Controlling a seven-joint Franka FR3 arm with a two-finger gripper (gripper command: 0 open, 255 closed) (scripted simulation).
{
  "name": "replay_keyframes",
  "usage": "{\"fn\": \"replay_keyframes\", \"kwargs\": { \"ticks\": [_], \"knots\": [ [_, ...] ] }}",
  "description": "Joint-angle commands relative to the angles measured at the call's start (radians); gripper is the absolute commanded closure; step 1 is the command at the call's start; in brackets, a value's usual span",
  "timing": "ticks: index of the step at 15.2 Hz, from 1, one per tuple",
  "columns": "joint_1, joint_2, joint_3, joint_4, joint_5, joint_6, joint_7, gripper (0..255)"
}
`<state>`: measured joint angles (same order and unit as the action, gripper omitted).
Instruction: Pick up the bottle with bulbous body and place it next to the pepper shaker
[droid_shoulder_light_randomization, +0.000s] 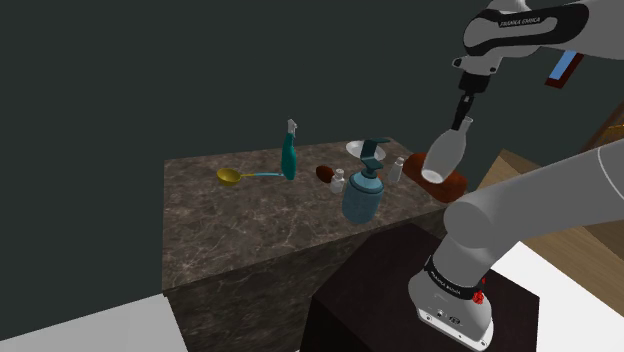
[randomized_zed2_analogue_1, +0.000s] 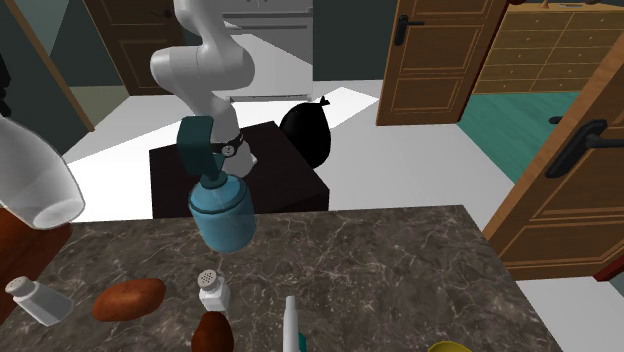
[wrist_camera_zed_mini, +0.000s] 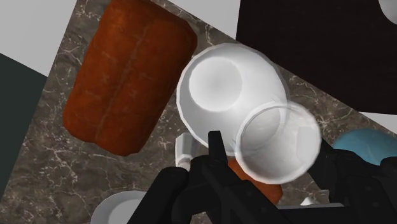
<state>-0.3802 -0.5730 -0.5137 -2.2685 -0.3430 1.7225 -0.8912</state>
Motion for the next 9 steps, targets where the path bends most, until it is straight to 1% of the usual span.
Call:
{"fn": "replay_keyframes", "kwargs": {
  "ticks": [1,9],
  "knots": [
    [-0.003,-0.003,-0.006,-0.03,-0.006,0.029,0.004,255],
    [-0.008,0.009,-0.033,-0.127,-0.025,0.137,0.014,255]
  ]
}}
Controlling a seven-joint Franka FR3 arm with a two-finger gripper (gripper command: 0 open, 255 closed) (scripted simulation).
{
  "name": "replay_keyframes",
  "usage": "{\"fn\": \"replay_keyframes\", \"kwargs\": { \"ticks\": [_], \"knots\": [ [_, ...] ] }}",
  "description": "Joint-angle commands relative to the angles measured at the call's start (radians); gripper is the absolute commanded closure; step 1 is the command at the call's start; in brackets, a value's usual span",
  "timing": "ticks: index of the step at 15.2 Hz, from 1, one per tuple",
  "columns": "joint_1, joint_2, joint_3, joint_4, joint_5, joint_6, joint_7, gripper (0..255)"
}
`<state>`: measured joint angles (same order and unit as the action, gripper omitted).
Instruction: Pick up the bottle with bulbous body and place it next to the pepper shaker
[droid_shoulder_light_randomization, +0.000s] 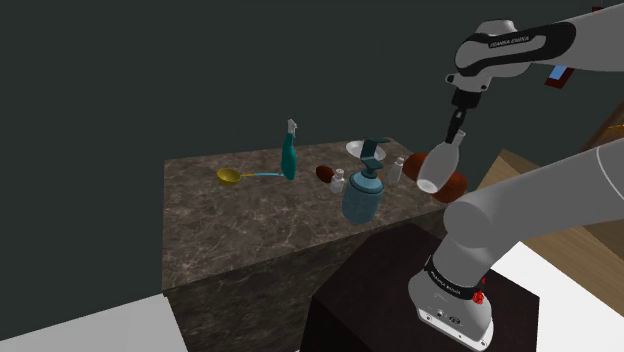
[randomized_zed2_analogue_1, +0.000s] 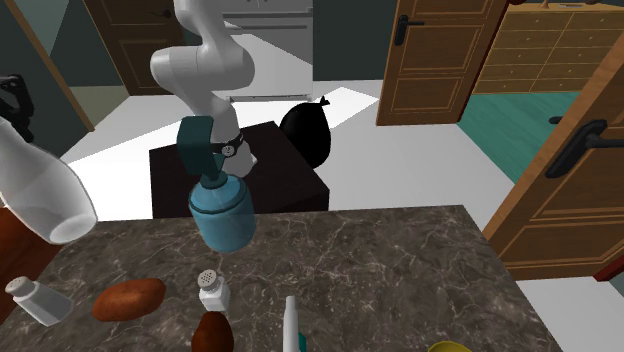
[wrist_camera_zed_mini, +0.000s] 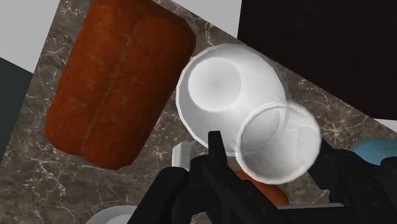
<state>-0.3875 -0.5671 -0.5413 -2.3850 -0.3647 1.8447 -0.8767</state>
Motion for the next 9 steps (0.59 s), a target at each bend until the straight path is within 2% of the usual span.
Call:
{"fn": "replay_keyframes", "kwargs": {
  "ticks": [1,9],
  "knots": [
    [-0.002,0.005,-0.009,-0.022,-0.005,0.028,0.0,255],
    [-0.004,0.034,-0.04,-0.1,-0.022,0.136,0.007,255]
  ]
}}
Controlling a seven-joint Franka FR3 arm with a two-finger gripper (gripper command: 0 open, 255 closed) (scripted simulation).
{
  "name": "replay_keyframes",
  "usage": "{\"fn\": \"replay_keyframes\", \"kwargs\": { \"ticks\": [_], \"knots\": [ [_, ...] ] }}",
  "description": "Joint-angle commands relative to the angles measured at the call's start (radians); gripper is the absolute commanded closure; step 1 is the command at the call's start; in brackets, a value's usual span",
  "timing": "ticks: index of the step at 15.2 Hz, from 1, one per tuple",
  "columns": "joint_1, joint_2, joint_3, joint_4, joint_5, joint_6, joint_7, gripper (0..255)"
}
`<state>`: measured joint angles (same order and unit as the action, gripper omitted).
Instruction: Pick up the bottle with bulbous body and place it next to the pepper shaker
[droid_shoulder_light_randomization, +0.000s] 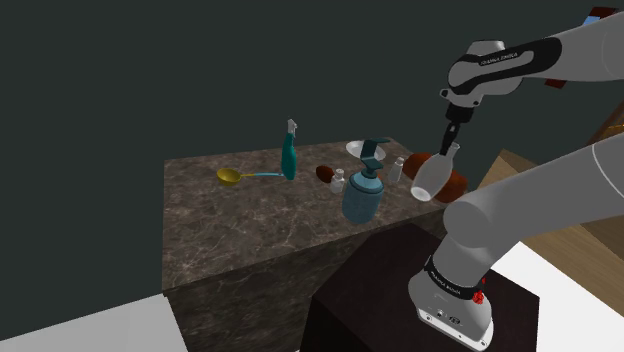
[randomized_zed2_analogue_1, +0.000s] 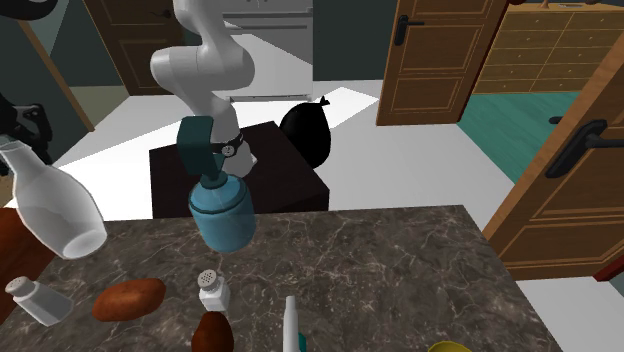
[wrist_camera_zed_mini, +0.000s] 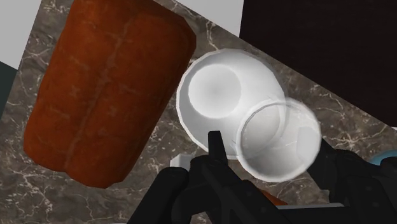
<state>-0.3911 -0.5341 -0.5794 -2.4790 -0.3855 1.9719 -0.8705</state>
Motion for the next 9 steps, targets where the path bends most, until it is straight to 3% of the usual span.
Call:
{"fn": "replay_keyframes", "kwargs": {
  "ticks": [1,7,8,9],
  "knots": [
    [0.0,0.002,-0.002,-0.006,-0.001,0.009,0.001,255],
    [0.0,0.002,-0.002,-0.006,-0.001,0.009,0.001,255],
    [0.0,0.002,-0.002,-0.006,-0.001,0.009,0.001,0],
    [0.0,0.002,-0.002,-0.006,-0.001,0.009,0.001,0]
  ]
}}
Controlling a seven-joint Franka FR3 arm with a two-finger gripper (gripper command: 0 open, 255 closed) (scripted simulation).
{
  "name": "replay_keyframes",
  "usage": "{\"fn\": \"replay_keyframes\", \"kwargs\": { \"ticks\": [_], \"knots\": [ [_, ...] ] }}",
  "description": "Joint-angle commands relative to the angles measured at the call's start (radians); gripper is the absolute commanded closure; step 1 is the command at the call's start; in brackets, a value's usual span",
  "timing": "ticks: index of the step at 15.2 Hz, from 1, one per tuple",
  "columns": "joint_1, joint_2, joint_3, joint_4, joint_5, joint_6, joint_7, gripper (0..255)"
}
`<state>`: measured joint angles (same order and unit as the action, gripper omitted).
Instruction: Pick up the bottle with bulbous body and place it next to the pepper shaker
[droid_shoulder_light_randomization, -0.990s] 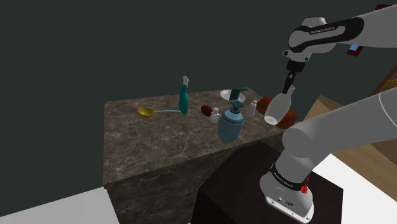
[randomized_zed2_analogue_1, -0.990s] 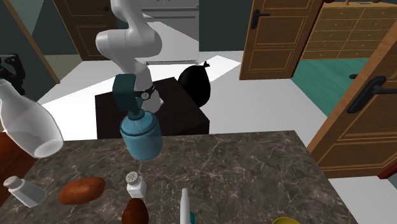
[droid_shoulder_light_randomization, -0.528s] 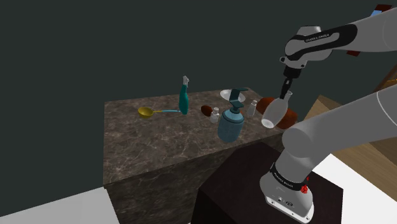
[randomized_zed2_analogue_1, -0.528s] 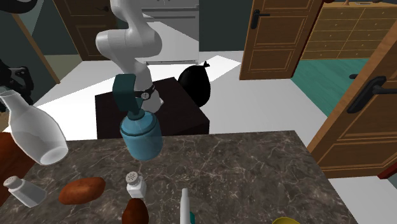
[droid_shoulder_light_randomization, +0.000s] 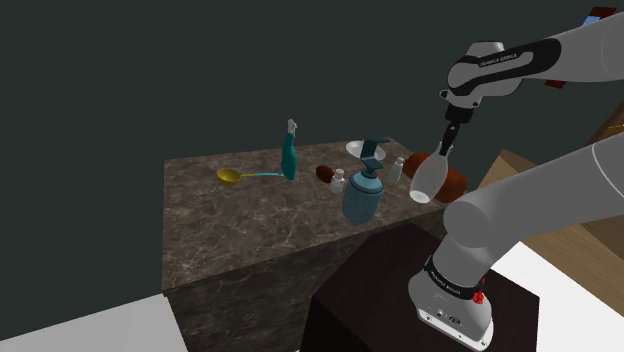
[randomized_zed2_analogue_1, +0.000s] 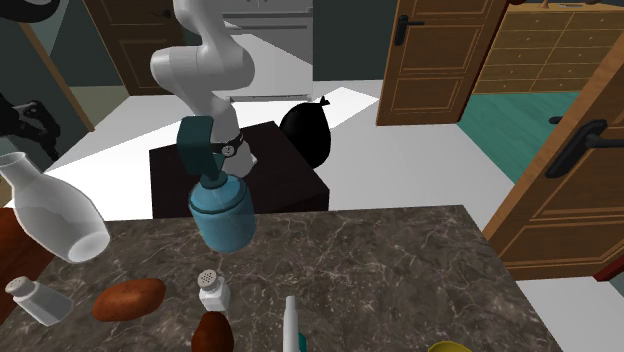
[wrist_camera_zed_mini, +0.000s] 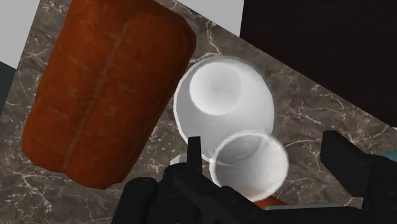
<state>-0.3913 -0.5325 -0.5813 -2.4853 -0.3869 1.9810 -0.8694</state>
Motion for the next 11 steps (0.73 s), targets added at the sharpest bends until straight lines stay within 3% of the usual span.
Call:
{"fn": "replay_keyframes", "kwargs": {
  "ticks": [1,4,8,11],
  "knots": [
    [0.0,0.0,0.0,0.0,0.0,0.0,0.0,0],
    [0.0,0.0,0.0,0.0,0.0,0.0,0.0,0],
    [0.007,-0.031,0.042,0.102,0.025,-0.134,-0.003,0],
    [0.007,-0.031,0.042,0.102,0.025,-0.134,-0.003,0]
  ]
}}
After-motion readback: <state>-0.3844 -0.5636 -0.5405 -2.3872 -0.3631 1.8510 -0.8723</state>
